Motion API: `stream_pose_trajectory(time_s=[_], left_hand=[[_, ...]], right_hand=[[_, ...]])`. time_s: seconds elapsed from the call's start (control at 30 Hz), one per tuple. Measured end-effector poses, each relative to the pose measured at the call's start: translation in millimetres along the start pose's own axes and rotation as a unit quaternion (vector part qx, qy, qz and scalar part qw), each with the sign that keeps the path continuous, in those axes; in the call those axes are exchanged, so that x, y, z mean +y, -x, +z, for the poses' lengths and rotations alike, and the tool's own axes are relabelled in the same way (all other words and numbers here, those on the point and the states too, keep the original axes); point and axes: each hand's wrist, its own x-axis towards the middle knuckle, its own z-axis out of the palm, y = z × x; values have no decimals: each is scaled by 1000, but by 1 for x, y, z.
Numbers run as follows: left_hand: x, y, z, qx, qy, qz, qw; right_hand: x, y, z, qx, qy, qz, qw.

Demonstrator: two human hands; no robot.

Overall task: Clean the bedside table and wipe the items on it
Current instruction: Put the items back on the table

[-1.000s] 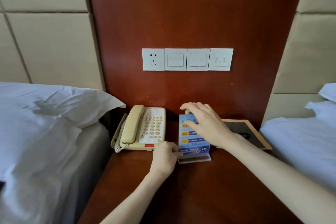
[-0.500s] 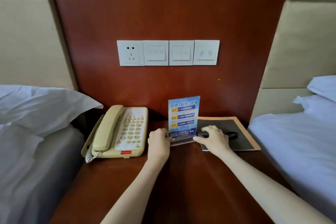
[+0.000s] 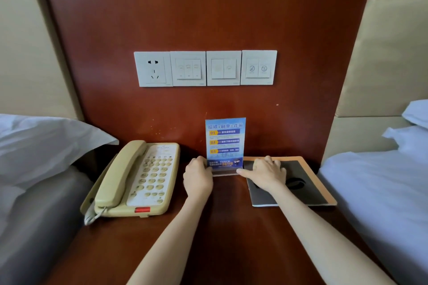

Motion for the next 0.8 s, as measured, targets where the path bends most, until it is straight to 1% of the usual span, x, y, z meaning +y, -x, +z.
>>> stream_pose_trajectory(time_s=[0.1, 0.3, 0.5, 0.8], left_hand=[[0, -6, 2, 1, 5, -10, 1000], [-4, -5, 1, 4, 48, 0, 999], [-4, 3, -7, -25, 102, 30, 994], [-7, 18, -29, -81, 135, -15, 987]], right_hand=[[-1, -1, 5, 13, 9, 4, 1000], [-1, 1, 7, 30, 13, 3, 999], [-1, 2, 7, 26, 4, 2, 1000], [-2, 15, 0, 17, -3, -5, 1000]])
